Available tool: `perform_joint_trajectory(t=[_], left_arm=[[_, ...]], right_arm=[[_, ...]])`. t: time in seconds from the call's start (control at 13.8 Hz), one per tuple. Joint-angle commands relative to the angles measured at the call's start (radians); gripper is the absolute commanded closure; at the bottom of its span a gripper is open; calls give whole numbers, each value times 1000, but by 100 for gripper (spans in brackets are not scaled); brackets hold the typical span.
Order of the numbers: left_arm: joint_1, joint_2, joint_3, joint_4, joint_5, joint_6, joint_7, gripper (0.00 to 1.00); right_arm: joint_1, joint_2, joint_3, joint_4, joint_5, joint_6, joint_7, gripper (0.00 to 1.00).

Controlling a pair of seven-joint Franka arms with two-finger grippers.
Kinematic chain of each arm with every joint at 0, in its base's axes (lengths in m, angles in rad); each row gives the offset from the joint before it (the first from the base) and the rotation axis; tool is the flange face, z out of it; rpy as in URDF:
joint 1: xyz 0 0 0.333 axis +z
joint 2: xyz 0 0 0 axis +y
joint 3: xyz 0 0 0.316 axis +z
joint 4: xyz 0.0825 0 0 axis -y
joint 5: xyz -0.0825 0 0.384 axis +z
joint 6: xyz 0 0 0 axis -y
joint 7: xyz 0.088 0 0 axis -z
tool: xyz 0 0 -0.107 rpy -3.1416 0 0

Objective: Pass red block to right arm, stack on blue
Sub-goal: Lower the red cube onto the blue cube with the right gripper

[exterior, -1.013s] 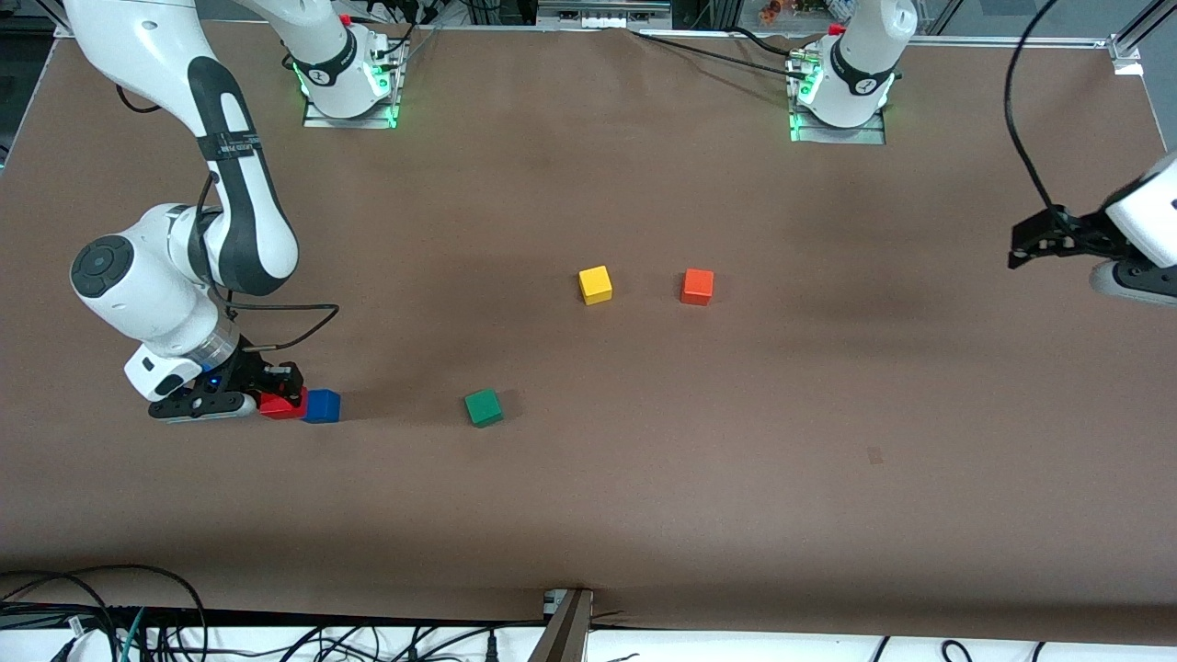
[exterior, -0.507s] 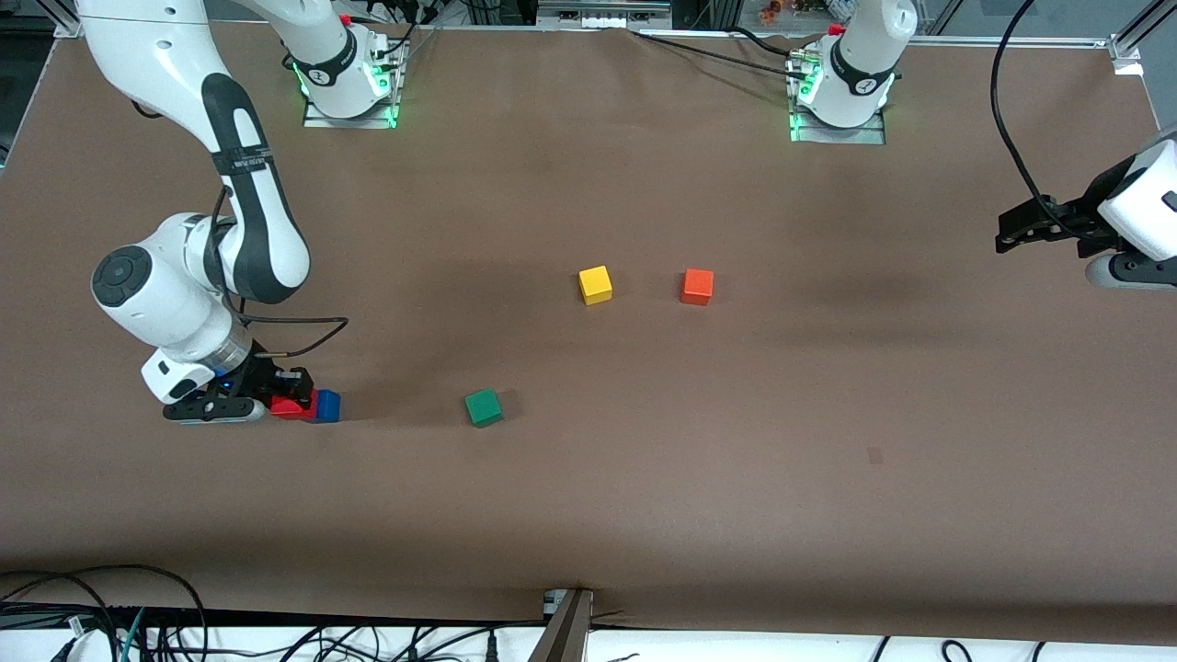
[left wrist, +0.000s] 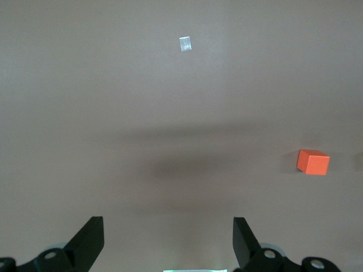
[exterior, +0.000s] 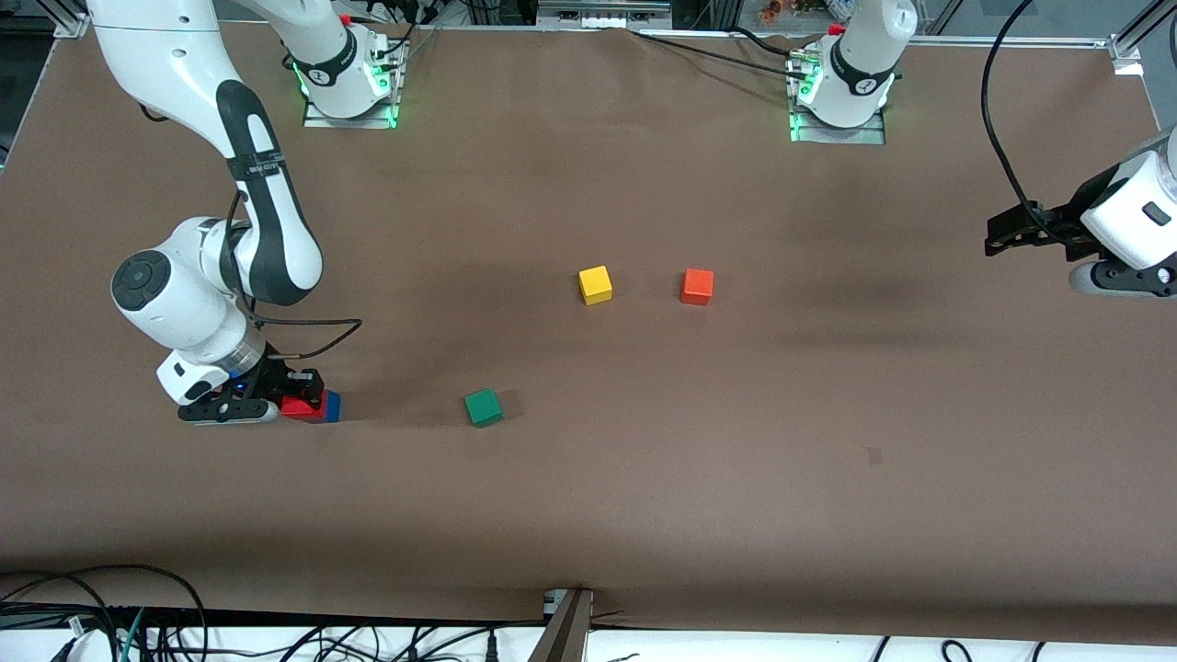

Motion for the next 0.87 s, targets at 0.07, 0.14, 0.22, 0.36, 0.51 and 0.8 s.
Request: perform_joint_trajectory(t=[0.07, 0.14, 0.22, 0.36, 0.51, 0.8], left_arm=[[8, 13, -3, 33, -8, -11, -12, 0], [8, 13, -3, 33, -8, -11, -11, 0], [8, 15, -3, 33, -14, -11, -11, 0], [8, 15, -3, 33, -31, -11, -11, 0], [8, 15, -3, 33, -34, -11, -9, 0], [8, 15, -3, 33, -34, -11, -11, 0]], right_arm=[[9, -2, -4, -7, 15, 4, -9, 100], [9, -2, -4, -7, 15, 4, -11, 100], [9, -2, -4, -7, 15, 4, -12, 100], [8, -4, -6, -8, 13, 4, -17, 100], [8, -4, -6, -10, 13, 4, -41, 100], [8, -4, -7, -10, 13, 4, -48, 100]])
